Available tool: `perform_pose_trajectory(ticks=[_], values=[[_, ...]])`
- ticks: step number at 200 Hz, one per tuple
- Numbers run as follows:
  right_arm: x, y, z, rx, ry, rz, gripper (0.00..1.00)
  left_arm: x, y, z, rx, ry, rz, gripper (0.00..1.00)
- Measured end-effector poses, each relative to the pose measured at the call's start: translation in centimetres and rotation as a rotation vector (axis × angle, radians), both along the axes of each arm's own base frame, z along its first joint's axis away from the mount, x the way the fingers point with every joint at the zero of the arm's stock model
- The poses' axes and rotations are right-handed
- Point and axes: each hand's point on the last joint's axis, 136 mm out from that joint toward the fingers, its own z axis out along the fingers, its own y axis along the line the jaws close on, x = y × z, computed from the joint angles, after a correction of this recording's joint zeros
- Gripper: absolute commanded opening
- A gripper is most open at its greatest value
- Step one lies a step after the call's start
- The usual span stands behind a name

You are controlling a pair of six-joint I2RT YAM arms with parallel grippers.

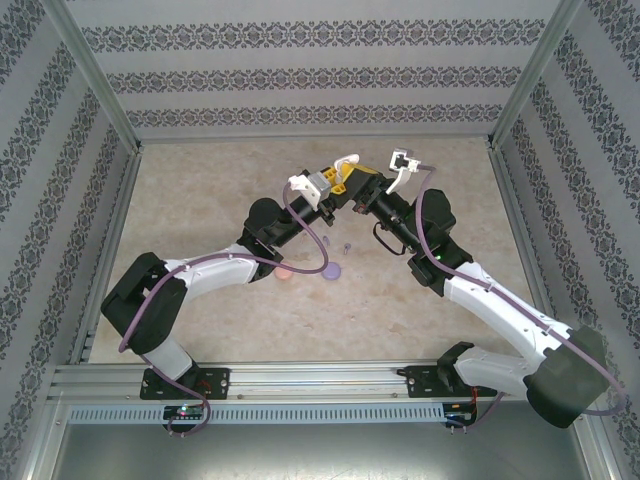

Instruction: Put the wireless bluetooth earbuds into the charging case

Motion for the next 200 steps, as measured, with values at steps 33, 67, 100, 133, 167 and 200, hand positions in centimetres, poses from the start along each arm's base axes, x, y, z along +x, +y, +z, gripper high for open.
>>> perform_pose_trajectory(ticks=[33,67,100,133,167,200], values=[[-0.19,0.01,-0.13,-0.002,0.000,0.007,0.11,0.10,-0.08,0.09,-0.002,-0.001,0.000,0.00],[-0.26,-0.04,-0.33,-0.004,0.003,0.007,0.10,0.09,-0.14,0.01,0.000,0.000,-0.003,0.00],[-0.32,-0.09,-0.42,-0.009,0.005,0.005,0.15,0.06,-0.21,-0.09,0.003,0.004,-0.008,0.00],[-0.29,-0.10,-0.59,-0.014,0.011,0.003,0.27,0.16,-0.28,-0.44,0.011,0.017,-0.008,0.00],[-0.23,-0.26,-0.62,-0.013,0.015,-0.006,0.31,0.19,-0.32,-0.59,0.013,0.025,-0.010,0.00],[-0.05,-0.44,-0.75,-0.014,0.022,-0.020,0.32,0.21,-0.32,-0.62,0.010,0.030,-0.011,0.00]])
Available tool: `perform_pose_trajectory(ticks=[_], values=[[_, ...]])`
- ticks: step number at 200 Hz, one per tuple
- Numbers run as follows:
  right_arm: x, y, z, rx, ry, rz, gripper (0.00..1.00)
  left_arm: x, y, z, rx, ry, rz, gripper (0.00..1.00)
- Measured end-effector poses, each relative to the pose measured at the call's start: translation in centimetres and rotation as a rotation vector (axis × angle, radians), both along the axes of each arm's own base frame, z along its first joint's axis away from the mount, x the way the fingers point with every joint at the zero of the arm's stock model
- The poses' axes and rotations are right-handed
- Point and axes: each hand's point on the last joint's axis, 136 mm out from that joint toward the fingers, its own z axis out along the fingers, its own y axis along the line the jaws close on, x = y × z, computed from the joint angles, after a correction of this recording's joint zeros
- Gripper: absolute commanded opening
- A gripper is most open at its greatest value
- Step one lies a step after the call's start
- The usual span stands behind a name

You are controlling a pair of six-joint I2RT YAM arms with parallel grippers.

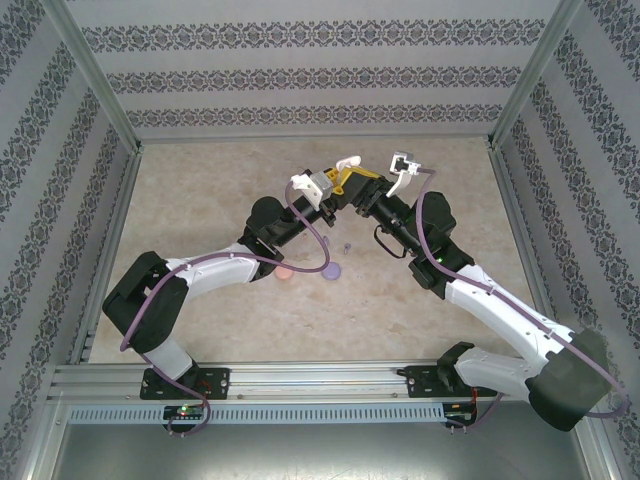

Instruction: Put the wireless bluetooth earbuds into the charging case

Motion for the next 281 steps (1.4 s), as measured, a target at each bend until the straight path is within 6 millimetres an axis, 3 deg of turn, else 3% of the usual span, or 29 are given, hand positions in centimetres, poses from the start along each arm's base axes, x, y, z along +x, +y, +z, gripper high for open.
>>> perform_pose_trajectory(ticks=[129,281], values=[[0.68,0.26,-0.42,0.003,0.002,-0.008,0.15,0.29,0.22,-0.04,-0.008,0.012,0.016,0.00],[0.11,0.32,0.25,0.020,-0.035,0.021,0.12,0.08,0.18,0.29,-0.018,0.002,0.007,0.00]])
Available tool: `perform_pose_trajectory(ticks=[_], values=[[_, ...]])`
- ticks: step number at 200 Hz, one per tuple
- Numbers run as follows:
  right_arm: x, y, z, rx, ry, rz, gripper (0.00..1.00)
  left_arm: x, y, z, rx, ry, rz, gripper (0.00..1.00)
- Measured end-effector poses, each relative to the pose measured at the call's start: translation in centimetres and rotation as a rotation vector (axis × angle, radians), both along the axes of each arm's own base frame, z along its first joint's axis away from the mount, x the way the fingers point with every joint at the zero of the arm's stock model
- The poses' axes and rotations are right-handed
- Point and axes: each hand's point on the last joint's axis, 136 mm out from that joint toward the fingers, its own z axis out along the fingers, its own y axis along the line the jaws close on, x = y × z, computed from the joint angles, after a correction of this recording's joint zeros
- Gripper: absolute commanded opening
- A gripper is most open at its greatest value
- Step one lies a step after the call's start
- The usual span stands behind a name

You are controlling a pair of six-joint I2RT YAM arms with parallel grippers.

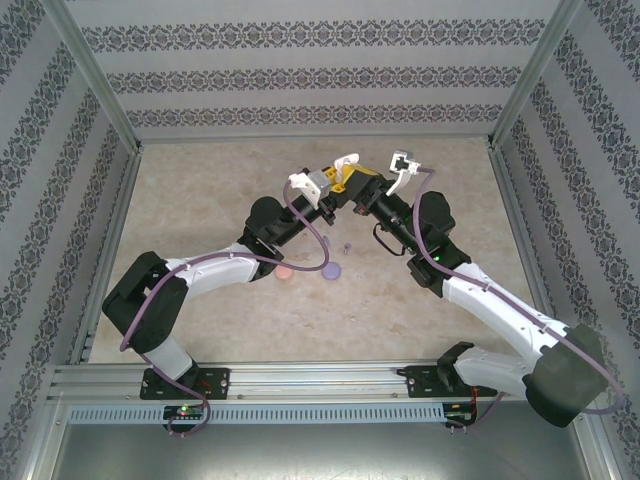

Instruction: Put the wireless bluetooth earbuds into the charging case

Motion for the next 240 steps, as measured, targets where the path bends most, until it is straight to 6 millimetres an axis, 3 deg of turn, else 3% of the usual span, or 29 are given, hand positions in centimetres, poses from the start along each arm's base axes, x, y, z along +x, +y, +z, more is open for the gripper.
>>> perform_pose_trajectory(ticks=[103,140,213,240], values=[[0.0,0.1,-0.2,-0.006,0.006,0.007,0.10,-0.1,-0.1,0.0,0.001,-0.002,-0.006,0.00],[0.0,0.1,-0.9,-0.030,0.033,0.003,0.28,0.1,-0.2,-0.7,0.022,0.021,-0.007,0.00],[-0.3,0.1,-1.4,-0.053,0.061,0.010,0.41,0.1,-0.6,-1.6,0.047,0.045,-0.022,0.00],[-0.4,0.1,-1.4,-0.055,0.062,0.016,0.42,0.0,-0.6,-1.7,0.050,0.049,-0.023,0.00]])
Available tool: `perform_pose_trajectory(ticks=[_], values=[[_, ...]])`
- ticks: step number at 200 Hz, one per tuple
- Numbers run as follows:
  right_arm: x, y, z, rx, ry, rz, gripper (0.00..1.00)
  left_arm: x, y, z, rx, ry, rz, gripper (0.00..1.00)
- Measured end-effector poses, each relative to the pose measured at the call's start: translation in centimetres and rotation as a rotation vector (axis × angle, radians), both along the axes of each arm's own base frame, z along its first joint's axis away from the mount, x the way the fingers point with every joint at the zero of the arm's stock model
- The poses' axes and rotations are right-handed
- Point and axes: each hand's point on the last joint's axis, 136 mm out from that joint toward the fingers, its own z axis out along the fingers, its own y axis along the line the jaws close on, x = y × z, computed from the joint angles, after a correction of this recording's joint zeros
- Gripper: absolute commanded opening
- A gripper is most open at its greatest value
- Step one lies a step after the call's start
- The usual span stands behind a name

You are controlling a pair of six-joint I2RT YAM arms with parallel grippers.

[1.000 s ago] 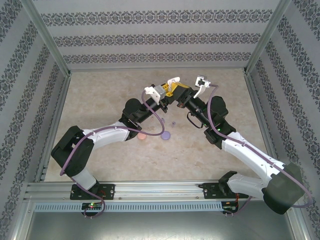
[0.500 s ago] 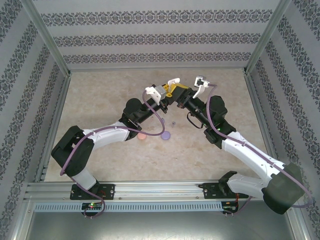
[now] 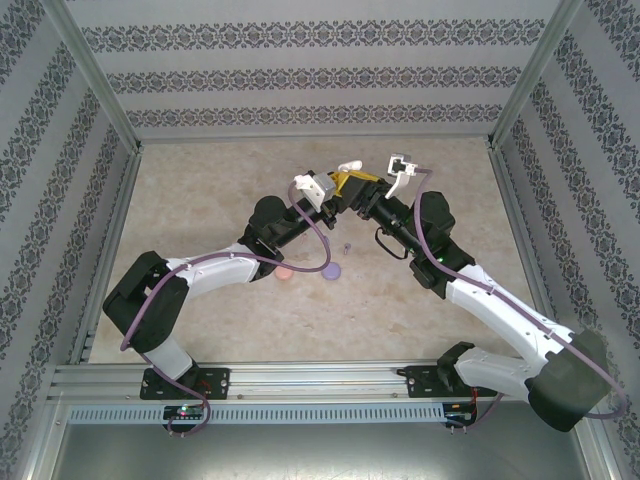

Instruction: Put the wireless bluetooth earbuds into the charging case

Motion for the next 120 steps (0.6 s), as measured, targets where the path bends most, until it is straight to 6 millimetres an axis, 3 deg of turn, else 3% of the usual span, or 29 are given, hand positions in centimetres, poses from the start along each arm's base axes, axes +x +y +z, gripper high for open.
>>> perform_pose_trajectory(ticks=[43,120], values=[[0.2,-0.7,-0.1,-0.002,0.011,-0.018,0.39,-0.1,-0.1,0.0,0.001,-0.002,-0.008,0.00],[0.8,-2.1,-0.7,0.011,0.059,-0.020,0.24,-0.4,-0.3,0.1,-0.003,-0.005,-0.014,0.00]])
